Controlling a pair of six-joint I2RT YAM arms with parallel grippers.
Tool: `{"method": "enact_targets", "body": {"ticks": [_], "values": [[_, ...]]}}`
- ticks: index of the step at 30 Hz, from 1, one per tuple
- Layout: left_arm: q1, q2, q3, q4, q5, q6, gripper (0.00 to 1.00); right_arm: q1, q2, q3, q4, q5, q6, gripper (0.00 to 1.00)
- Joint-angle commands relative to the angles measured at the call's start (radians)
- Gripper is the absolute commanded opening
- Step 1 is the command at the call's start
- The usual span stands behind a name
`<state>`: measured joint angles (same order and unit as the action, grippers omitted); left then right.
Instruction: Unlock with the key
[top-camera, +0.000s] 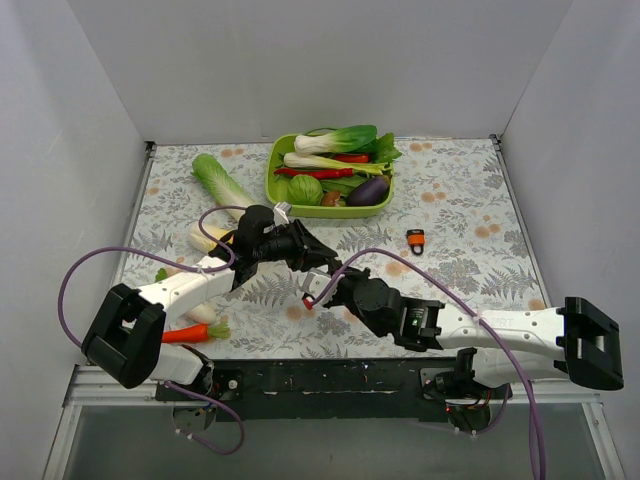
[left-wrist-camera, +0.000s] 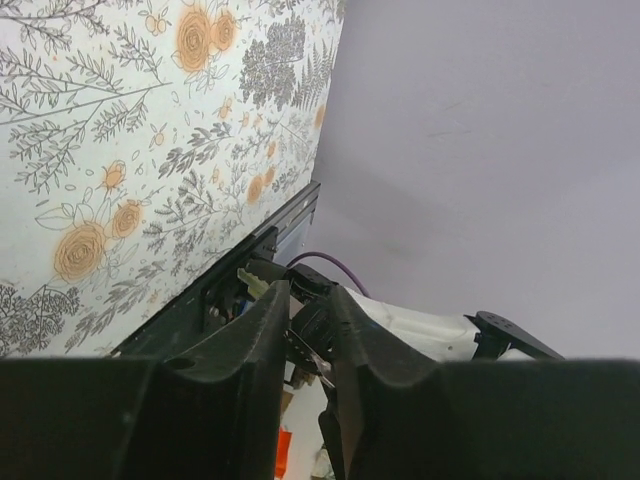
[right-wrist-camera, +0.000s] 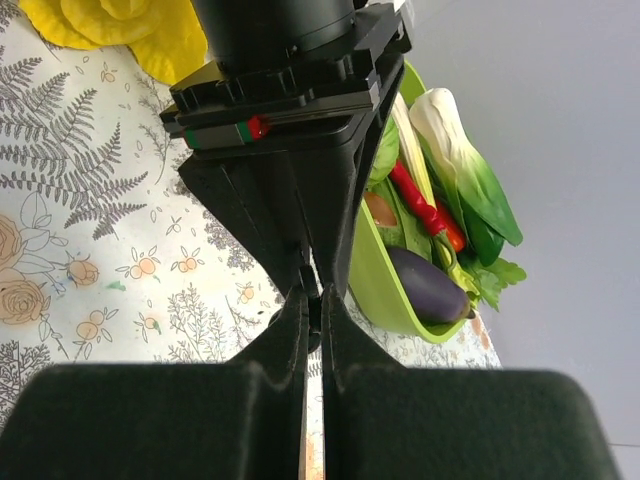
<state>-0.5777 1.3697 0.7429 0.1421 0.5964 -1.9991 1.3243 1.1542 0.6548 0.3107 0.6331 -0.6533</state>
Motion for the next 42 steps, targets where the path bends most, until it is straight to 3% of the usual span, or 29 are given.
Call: {"method": "enact_targets", "body": {"ticks": [1, 7, 12, 19, 22, 23, 24, 26, 27, 28, 33, 37, 38, 40, 42], "values": [[-0.005, -0.006, 0.029, -0.009, 0.034, -0.221, 0.2, 0.021, 0.01, -0.003, 0.067, 0.06, -0.051, 0.01], [-0.007, 0.017, 0.061, -0.074, 0.052, -0.176, 0.22, 0.042, 0.039, -0.011, 0.068, 0.106, -0.106, 0.01], [-0.004, 0.034, 0.092, -0.114, 0.056, -0.142, 0.0, 0.07, 0.076, -0.018, 0.068, 0.158, -0.16, 0.01], [0.015, 0.016, 0.104, -0.13, 0.007, -0.058, 0.0, 0.087, 0.082, -0.02, 0.09, 0.206, -0.137, 0.01], [0.032, -0.024, 0.101, -0.115, -0.058, 0.037, 0.0, 0.076, 0.024, -0.008, 0.026, 0.179, -0.03, 0.18], [0.032, -0.032, 0.105, -0.113, -0.096, 0.061, 0.0, 0.069, 0.006, 0.0, -0.01, 0.131, 0.013, 0.23], [0.03, -0.043, 0.11, -0.108, -0.107, 0.091, 0.0, 0.043, -0.034, 0.006, -0.077, 0.102, 0.111, 0.37], [0.032, -0.063, 0.115, -0.11, -0.135, 0.169, 0.0, 0.007, -0.076, 0.023, -0.137, -0.014, 0.2, 0.52], [0.035, -0.069, 0.116, -0.107, -0.147, 0.192, 0.0, -0.017, -0.115, 0.031, -0.174, -0.063, 0.299, 0.67], [0.036, -0.075, 0.118, -0.102, -0.158, 0.238, 0.0, -0.078, -0.135, 0.038, -0.224, -0.119, 0.34, 0.7], [0.041, -0.127, 0.085, -0.014, -0.178, 0.345, 0.0, -0.299, -0.263, 0.037, -0.262, -0.453, 0.533, 0.78], [0.041, -0.152, 0.053, 0.094, -0.107, 0.433, 0.0, -0.491, -0.263, 0.068, -0.259, -0.781, 0.733, 0.77], [0.042, -0.159, 0.03, 0.125, -0.093, 0.451, 0.0, -0.523, -0.257, 0.072, -0.227, -0.912, 0.814, 0.76], [0.039, -0.193, -0.002, 0.212, -0.054, 0.49, 0.0, -0.615, -0.248, 0.06, -0.164, -1.031, 0.895, 0.76], [0.041, -0.24, -0.06, 0.31, -0.037, 0.517, 0.0, -0.687, -0.245, 0.02, 0.0, -1.197, 1.053, 0.76]]}}
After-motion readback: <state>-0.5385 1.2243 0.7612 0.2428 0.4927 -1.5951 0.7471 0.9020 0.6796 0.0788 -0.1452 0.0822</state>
